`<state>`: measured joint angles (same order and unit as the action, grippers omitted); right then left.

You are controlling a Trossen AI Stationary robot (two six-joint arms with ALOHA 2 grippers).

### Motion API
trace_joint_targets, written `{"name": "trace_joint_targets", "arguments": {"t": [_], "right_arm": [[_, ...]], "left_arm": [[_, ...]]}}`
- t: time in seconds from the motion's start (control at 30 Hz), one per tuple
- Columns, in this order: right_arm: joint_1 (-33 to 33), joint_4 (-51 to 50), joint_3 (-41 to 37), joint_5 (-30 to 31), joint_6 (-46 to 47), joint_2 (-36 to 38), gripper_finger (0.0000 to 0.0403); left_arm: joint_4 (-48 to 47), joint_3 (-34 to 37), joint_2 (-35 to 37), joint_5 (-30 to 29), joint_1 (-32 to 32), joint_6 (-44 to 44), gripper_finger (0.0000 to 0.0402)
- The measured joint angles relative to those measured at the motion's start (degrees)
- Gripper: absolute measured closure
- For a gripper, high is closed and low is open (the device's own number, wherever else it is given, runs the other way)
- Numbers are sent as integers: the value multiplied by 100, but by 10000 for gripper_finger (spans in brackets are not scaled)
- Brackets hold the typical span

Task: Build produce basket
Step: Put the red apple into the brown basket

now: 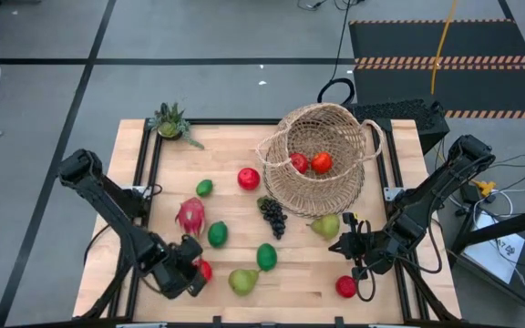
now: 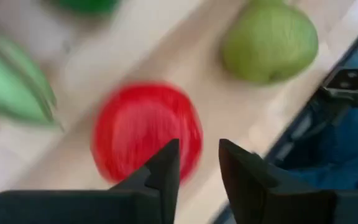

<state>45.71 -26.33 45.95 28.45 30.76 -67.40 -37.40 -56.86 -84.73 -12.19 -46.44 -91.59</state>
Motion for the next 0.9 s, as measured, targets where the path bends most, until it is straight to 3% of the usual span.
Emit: {"name": "trace_joint_targets", "arguments": {"t": [0.23,0.33,0.53,0.77,0.9], "right_arm": [[2,-2,2,0,-14,0,399],[0,-3,2,0,-18,0,399],[1,-4,2,0,-44,0,399],[0,-3,2,0,-42,-1,399],[2,-2,2,-4,-42,0,399]], "left_arm": [[-18,0,0,-49,495,1146,204],[-120,0,2,200,586,1443,166],[-852,0,2,692,587,1296,100],[-482,0,2,735,589,1388,13],[-451,0,-100,724,609,1440,12]]}}
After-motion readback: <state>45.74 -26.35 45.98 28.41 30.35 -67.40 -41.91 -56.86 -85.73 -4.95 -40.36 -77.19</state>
